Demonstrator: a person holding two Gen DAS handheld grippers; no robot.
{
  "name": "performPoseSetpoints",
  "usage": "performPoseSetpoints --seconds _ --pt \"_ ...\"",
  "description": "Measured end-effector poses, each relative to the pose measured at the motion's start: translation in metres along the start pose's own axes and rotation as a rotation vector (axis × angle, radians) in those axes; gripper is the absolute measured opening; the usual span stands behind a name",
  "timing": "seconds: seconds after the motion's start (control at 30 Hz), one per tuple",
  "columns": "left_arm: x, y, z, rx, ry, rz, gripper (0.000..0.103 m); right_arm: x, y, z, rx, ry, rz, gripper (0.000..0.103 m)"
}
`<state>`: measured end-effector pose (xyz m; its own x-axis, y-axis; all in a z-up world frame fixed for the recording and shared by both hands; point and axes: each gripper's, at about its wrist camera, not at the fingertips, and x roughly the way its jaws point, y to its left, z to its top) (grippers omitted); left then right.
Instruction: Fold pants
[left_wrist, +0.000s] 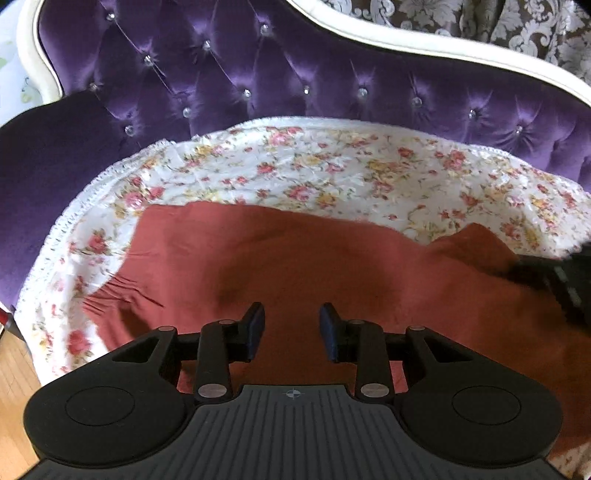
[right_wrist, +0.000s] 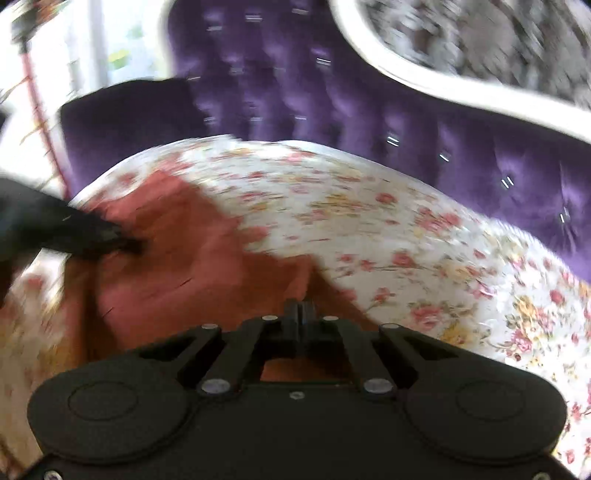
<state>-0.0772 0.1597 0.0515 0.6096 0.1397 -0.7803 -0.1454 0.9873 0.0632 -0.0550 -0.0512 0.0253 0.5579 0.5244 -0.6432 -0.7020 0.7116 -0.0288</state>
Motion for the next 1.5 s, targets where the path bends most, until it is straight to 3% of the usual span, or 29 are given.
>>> performPoseSetpoints --seconds 0.13,0.23,0.3,0.37,0.53,0.57,0.6,0.7,0.77,0.97,1.07,1.13,1.17,1.27,1.4,1.5 --pt "0.02 -0.001 -0.012 -0.018 0.039 0.016 0.033 -0.002 0.03 -0.015 -0.127 0.058 0.038 0.01" --pt "0.017 -0.003 -0.015 -0.005 0.015 0.029 0.033 0.002 0.028 -0.012 -0.113 0.025 -0.006 0.016" --pt "0.016 -0.002 -0.014 -0.01 0.013 0.025 0.033 0.006 0.017 -0.003 -0.045 0.008 0.0 0.051" --pt "0.016 0.0 -0.014 -0.019 0.014 0.017 0.033 0.013 0.007 0.006 0.012 0.002 0.04 0.057" --pt "0.014 0.001 -0.015 -0.016 0.007 0.015 0.033 0.035 -0.011 0.02 0.128 0.03 0.142 0.055" --pt "0.014 0.0 -0.015 -0.014 0.004 0.016 0.033 0.037 -0.013 0.021 0.153 0.025 0.155 0.046" --pt "0.013 0.001 -0.015 -0.013 0.0 0.017 0.033 0.037 -0.014 0.022 0.172 0.016 0.155 0.007" --pt "0.01 0.002 -0.017 -0.018 -0.014 0.018 0.033 0.039 -0.021 0.032 0.195 -0.049 0.04 0.006" --pt "0.009 0.002 -0.019 -0.004 -0.019 0.033 0.033 0.044 -0.028 0.041 0.218 -0.065 0.017 0.006" --pt "0.002 0.005 -0.031 0.034 -0.015 0.098 0.034 0.088 -0.032 0.037 0.204 0.028 -0.042 0.004" --pt "-0.004 0.001 -0.041 0.09 -0.016 0.128 0.034 0.095 -0.032 0.03 0.227 0.017 -0.056 0.004" --pt "-0.008 -0.003 -0.044 0.153 -0.02 0.147 0.034 0.086 -0.033 0.028 0.256 0.005 -0.063 0.013" --pt "-0.01 -0.004 -0.044 0.165 -0.02 0.152 0.034 0.074 -0.032 0.029 0.257 -0.009 -0.079 0.027" --pt "-0.017 0.002 -0.038 0.139 -0.02 0.149 0.033 0.034 -0.027 0.025 0.202 -0.066 -0.137 0.029" --pt "-0.024 0.009 -0.028 0.068 -0.052 0.13 0.033 -0.014 -0.015 0.008 0.175 -0.079 -0.084 0.029" --pt "-0.021 0.004 -0.028 0.066 -0.046 0.08 0.034 -0.03 0.008 -0.014 0.129 -0.029 -0.016 0.029"
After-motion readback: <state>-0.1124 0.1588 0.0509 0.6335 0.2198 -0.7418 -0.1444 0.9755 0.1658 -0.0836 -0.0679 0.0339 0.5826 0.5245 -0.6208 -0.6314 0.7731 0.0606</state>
